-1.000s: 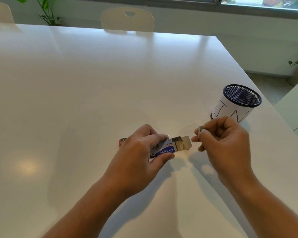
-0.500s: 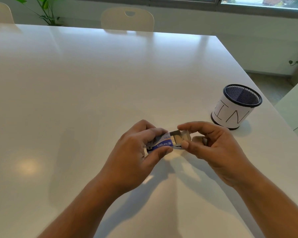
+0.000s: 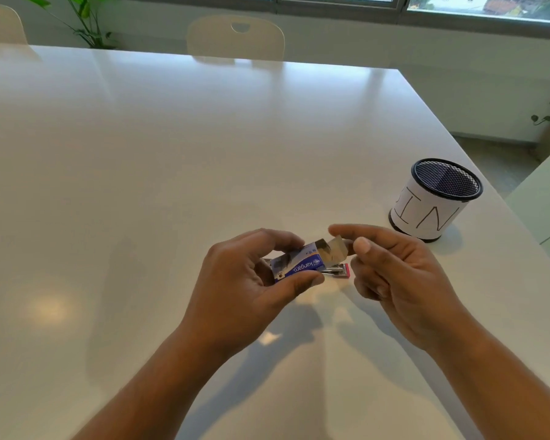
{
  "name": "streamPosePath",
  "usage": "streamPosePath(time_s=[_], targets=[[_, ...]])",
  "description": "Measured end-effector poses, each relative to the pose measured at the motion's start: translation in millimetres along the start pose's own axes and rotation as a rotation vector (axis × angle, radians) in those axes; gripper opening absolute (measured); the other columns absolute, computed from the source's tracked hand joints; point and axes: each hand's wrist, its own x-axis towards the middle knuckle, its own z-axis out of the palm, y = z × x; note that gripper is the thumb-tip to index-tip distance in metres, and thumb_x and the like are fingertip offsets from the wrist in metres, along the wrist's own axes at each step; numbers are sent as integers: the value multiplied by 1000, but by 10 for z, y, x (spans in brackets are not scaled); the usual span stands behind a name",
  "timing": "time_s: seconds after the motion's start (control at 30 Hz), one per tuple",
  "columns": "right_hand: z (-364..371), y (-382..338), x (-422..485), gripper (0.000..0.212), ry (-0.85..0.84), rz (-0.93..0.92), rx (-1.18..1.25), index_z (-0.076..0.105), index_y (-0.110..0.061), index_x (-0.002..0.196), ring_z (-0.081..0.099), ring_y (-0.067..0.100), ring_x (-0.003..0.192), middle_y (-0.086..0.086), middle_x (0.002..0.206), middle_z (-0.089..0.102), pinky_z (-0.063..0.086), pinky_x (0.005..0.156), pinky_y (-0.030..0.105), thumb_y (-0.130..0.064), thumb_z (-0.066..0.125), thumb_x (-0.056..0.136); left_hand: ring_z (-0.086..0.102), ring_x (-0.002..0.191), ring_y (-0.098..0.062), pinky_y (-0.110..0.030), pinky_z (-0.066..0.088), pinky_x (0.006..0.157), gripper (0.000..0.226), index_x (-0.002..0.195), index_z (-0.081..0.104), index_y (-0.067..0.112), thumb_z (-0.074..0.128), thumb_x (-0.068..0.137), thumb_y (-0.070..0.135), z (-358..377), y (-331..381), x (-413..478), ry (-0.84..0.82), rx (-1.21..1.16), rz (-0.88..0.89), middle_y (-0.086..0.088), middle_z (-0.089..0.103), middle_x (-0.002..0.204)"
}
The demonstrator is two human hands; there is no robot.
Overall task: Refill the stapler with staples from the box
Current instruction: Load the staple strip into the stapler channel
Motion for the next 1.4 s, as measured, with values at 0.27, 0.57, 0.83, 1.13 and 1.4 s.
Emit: streamPosePath(time_s=[0.27, 0.57, 0.83, 1.13, 1.4], targets=[[71, -2, -15, 24, 46, 63, -61, 78, -18, 87, 43, 4, 41, 8, 73, 77, 33, 41, 14, -31, 75, 68, 66, 73, 3, -6, 48, 61, 34, 97, 76, 13, 88, 70, 29, 6, -7, 7, 12, 29, 109, 7, 73, 87], [109, -19, -25, 29, 88, 60, -22, 71, -3, 90, 61, 7, 43, 10, 69, 76, 44, 42, 9, -20, 74, 67, 70, 81, -10, -13, 54, 62, 34, 99, 75, 14, 86, 72, 32, 2, 16, -4, 14, 49, 153, 3, 74, 92], [76, -30, -20, 24, 46, 173, 47, 77, -17, 83, 52, 8, 47, 13, 75, 75, 34, 42, 18, -28, 79, 62, 70, 85, -9, -11, 54, 63, 37, 99, 75, 13, 87, 70, 31, 3, 25, -3, 19, 25, 161, 3, 74, 94], [94, -36, -35, 40, -32, 218, 175, 76, -19, 83, 55, 15, 58, 11, 73, 72, 34, 43, 21, -35, 93, 51, 71, 85, -13, -16, 56, 63, 39, 100, 74, 10, 85, 69, 30, 13, 38, -19, 15, 10, 190, -1, 76, 95], [60, 13, -22, 45, -116, 301, 344, 73, -12, 89, 44, 7, 40, 17, 74, 67, 35, 38, 17, -25, 95, 53, 72, 82, -13, -19, 57, 63, 38, 101, 75, 12, 88, 68, 27, 38, 25, -26, 6, -35, 182, 1, 76, 95]])
